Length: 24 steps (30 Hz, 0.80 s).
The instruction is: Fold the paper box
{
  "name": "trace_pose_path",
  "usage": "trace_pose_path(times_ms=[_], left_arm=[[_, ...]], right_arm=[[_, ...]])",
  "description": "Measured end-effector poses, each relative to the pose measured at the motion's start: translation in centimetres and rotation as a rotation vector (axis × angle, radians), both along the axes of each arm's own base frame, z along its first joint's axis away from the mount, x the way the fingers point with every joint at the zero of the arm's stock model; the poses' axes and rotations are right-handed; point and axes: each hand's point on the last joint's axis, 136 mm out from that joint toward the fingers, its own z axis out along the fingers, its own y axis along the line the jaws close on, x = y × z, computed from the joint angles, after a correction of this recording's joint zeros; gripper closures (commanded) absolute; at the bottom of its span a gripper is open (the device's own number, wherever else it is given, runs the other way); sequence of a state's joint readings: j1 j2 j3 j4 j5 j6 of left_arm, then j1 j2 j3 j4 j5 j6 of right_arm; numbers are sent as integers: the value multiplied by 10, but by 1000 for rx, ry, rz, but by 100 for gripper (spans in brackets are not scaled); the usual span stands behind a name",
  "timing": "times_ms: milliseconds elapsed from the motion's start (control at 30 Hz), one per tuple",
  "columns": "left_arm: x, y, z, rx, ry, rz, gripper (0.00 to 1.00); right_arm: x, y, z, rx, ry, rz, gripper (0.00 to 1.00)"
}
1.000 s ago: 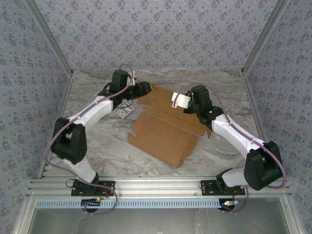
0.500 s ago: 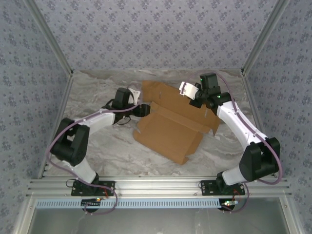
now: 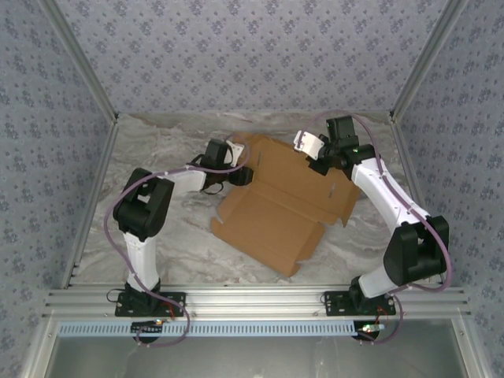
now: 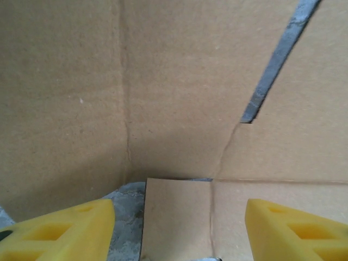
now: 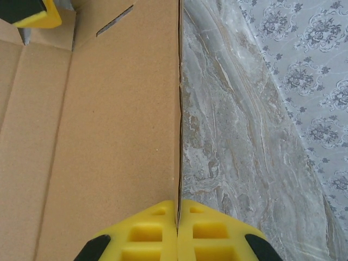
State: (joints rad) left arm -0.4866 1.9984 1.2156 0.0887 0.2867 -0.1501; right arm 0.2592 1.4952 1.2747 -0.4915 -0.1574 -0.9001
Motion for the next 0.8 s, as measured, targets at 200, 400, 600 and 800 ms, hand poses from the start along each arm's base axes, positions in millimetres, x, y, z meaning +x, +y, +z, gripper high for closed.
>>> trace_pose_path(times_ms=[200, 400, 600, 800], left_arm=[[-6, -6, -16, 5, 54, 2, 39], [-13, -16, -16, -60, 83, 4, 49], [-15, -23, 0, -135, 84, 2, 52], [-22, -44, 25, -224, 62, -44, 52]], right_arm=[[0, 0, 0, 3, 1, -7, 100], [3, 1, 2, -9, -17, -21, 100], [6, 0, 3, -33, -44, -45, 100], [5, 7, 4, -14, -62, -51, 100]])
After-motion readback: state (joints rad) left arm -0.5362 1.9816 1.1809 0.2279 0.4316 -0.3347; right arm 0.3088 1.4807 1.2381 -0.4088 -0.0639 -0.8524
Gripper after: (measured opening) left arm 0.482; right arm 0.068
